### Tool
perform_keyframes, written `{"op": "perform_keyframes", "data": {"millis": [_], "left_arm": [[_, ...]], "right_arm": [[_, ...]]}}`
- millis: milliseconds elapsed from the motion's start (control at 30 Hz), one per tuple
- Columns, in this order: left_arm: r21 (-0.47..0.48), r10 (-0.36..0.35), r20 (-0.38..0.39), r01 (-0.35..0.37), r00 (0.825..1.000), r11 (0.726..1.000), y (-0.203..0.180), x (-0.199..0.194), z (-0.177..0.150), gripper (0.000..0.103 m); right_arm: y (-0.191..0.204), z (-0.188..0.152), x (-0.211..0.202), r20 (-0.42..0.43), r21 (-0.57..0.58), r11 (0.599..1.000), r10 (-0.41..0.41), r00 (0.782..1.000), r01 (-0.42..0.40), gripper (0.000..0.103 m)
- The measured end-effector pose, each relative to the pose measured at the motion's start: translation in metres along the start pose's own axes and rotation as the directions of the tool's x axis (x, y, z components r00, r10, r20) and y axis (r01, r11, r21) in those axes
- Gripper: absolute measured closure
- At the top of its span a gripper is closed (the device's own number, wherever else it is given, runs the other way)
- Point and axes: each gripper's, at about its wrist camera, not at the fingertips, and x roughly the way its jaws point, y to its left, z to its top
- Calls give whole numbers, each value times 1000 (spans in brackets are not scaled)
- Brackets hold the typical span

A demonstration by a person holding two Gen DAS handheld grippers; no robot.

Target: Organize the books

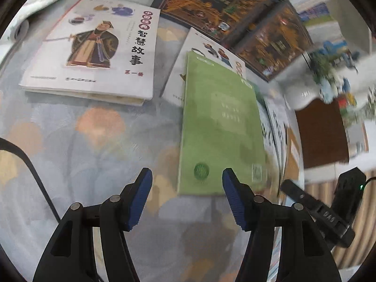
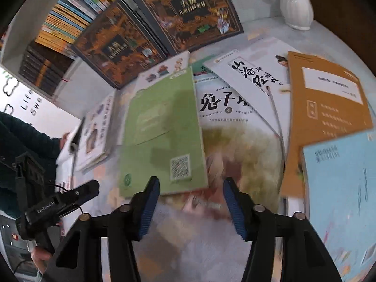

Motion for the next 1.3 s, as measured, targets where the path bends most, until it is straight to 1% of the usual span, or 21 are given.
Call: {"op": "perform_keyframes", "data": {"millis": [67, 133, 233, 300, 400, 433, 467, 500, 567, 633, 700, 833, 933, 967, 1000, 1033, 1100, 1133, 1167, 1233, 1300], "left_arm": [[1, 18, 2, -18, 1000, 1000, -4, 10, 6, 44], [8, 42, 2, -42, 999, 999, -7, 18, 11, 44], [-15, 79, -6, -79, 997, 997, -8, 32, 16, 44], [-33, 82, -7, -82, 997, 996, -8, 36, 16, 44], [2, 87, -6, -87, 996, 996, -15, 39, 14, 44], [19, 80, -12, -80, 997, 997, -18, 41, 12, 44], [41, 92, -15, -91, 996, 995, -22, 42, 9, 43], [59, 116, -10, -115, 993, 992, -25, 41, 6, 42], [97, 142, -14, -140, 990, 985, -29, 38, -5, 42], [113, 138, -34, -134, 990, 984, -27, 33, -17, 42], [126, 126, -66, -118, 990, 985, -22, 23, -38, 42], [149, 125, -115, -108, 985, 983, -10, 0, -91, 42], [169, 124, -164, -96, 979, 981, -4, -15, -128, 42], [174, 120, -177, -89, 977, 981, -4, -18, -137, 42], [175, 113, -190, -80, 975, 981, -3, -21, -144, 42], [165, 98, -198, -65, 975, 984, -1, -25, -150, 42], [131, 85, -187, -61, 979, 990, 3, -30, -152, 42], [113, 85, -168, -66, 982, 991, 6, -33, -150, 42], [102, 84, -142, -70, 986, 992, 6, -36, -146, 42], [87, 73, -117, -63, 990, 994, 9, -37, -140, 42], [70, 44, -135, -35, 990, 997, 11, -29, -135, 42]], "right_arm": [[3, 13, 9, -4, -22, 1000, 9, 1000, -9, 65], [9, 22, 13, 27, -70, 998, -3, 1000, 4, 66], [18, 36, 25, 57, -135, 989, -53, 997, 60, 66], [16, 44, 41, 32, -142, 986, -87, 996, 90, 66], [8, 46, 65, -44, -96, 995, -36, 998, 31, 65], [9, 45, 64, -24, -98, 995, -26, 999, 24, 63], [10, 43, 64, -23, -108, 994, -18, 1000, 15, 63], [12, 39, 64, -33, -114, 993, 5, 999, -8, 63], [13, 31, 61, -39, -117, 993, 7, 999, -11, 63], [13, 22, 56, -53, -120, 993, 4, 999, -11, 63], [11, 5, 47, -79, -117, 993, 13, 997, -22, 63], [7, -42, 30, -141, -130, 990, 36, 989, -54, 62], [-1, -91, 21, -226, -106, 992, 45, 973, -71, 61], [-5, -107, 18, -249, -98, 991, 58, 967, -85, 61], [-7, -122, 10, -249, -111, 989, 66, 966, -97, 61], [-8, -130, 6, -262, -127, 987, 65, 963, -101, 61], [-11, -137, 1, -271, -135, 985, 65, 960, -105, 61], [-14, -137, -1, -260, -122, 988, 63, 964, -97, 61], [-18, -134, -1, -242, -96, 992, 61, 968, -86, 61], [-26, -126, 1, -200, -42, 995, 77, 977, -87, 61], [-27, -121, 10, -155, -30, 994, 96, 983, -102, 59]]}}
